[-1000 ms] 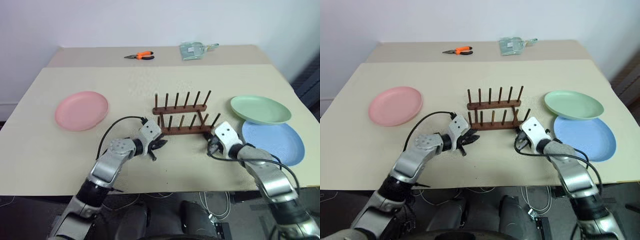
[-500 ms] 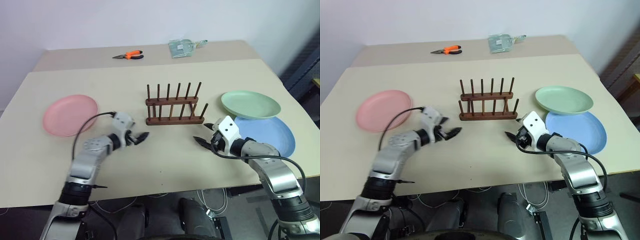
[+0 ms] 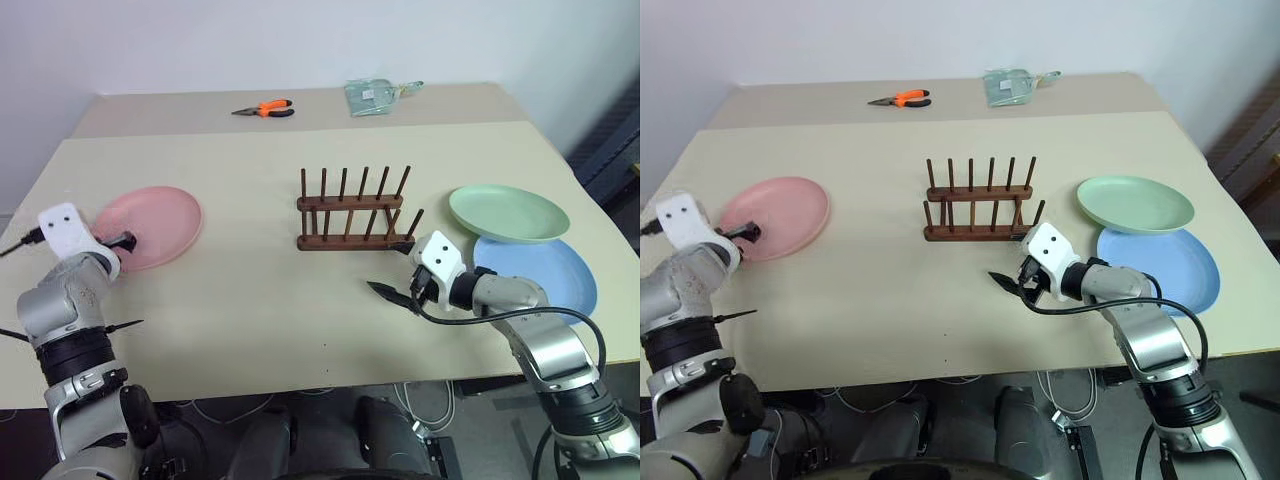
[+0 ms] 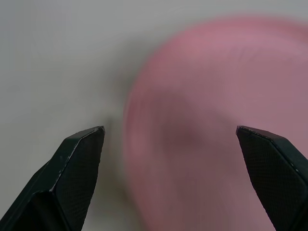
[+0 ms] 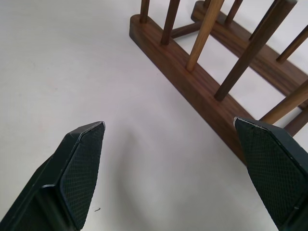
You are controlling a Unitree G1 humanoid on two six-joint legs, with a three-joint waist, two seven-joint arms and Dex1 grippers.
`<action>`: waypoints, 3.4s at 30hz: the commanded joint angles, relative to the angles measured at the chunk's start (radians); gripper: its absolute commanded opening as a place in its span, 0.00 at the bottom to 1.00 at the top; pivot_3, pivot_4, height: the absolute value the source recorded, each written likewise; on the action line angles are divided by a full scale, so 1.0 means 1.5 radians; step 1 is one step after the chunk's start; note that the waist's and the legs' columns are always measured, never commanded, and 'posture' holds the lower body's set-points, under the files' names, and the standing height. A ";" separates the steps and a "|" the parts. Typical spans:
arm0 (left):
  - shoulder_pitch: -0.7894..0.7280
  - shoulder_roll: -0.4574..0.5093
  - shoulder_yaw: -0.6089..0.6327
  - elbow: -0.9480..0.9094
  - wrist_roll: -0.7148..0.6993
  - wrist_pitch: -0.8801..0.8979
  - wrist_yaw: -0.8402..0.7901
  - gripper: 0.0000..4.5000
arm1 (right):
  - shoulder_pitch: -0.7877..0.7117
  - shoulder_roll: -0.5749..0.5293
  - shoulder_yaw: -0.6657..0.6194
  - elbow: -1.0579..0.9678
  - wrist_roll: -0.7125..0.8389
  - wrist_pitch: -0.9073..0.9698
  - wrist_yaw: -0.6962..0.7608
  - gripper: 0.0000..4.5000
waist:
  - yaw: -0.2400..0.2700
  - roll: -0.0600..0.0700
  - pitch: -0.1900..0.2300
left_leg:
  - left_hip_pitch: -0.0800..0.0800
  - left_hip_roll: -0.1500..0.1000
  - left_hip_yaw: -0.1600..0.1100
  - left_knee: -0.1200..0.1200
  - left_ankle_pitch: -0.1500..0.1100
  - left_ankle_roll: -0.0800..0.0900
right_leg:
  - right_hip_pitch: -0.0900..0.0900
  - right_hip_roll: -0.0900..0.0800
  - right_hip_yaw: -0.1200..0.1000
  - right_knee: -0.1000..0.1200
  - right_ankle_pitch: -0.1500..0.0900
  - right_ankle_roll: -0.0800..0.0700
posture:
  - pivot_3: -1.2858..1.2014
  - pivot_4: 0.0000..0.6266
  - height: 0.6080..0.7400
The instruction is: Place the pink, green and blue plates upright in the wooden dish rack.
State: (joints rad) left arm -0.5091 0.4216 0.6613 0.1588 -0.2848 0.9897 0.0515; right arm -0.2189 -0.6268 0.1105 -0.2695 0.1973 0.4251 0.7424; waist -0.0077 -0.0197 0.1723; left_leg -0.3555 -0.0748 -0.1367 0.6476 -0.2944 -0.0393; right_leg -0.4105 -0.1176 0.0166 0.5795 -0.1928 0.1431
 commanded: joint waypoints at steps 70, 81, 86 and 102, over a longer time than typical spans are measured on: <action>0.116 0.095 -0.472 -0.406 -0.245 -0.185 -0.551 0.92 | -0.182 0.071 -0.309 -0.046 0.450 0.317 -0.158 0.00 | -0.002 0.000 0.005 | -0.001 0.002 0.002 -0.001 0.000 0.000 | -0.001 0.001 0.001 -0.002 -0.001 -0.009 | 0.52 0.24 1.00; 0.118 0.080 -0.507 -0.417 -0.231 -0.187 -0.541 0.93 | -0.246 0.028 -0.292 0.016 0.352 0.219 -0.176 0.65 | 0.000 0.000 0.005 | -0.001 0.001 0.001 -0.001 0.000 0.000 | -0.001 0.001 0.001 -0.001 -0.001 -0.008 | 0.52 0.24 1.00; 0.126 0.083 -0.515 -0.417 -0.225 -0.190 -0.543 0.93 | -0.223 -0.061 -0.369 0.009 0.346 0.191 -0.152 0.65 | 0.000 0.000 0.006 | -0.001 0.001 0.002 -0.001 0.000 0.000 | -0.001 0.001 0.001 -0.002 -0.002 -0.006 | 0.52 0.24 1.00; 0.096 0.077 -0.535 -0.384 -0.192 -0.207 -0.568 0.93 | -0.052 -0.298 -0.074 0.361 -0.209 -0.290 -0.065 0.94 | -0.004 0.001 0.006 | 0.000 0.002 0.005 0.000 0.000 0.001 | 0.000 0.000 0.002 -0.002 -0.003 -0.006 | 0.52 0.24 1.00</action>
State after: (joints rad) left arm -0.3589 0.5381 -0.1514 -0.3950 -0.5774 0.6935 -0.7994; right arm -0.2650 -1.0734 -0.0080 0.2223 -0.0652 0.0498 0.6699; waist -0.0140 -0.0179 0.1819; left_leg -0.3553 -0.0723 -0.1294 0.6472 -0.2949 -0.0376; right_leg -0.4105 -0.1178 0.0192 0.5769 -0.1970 0.1348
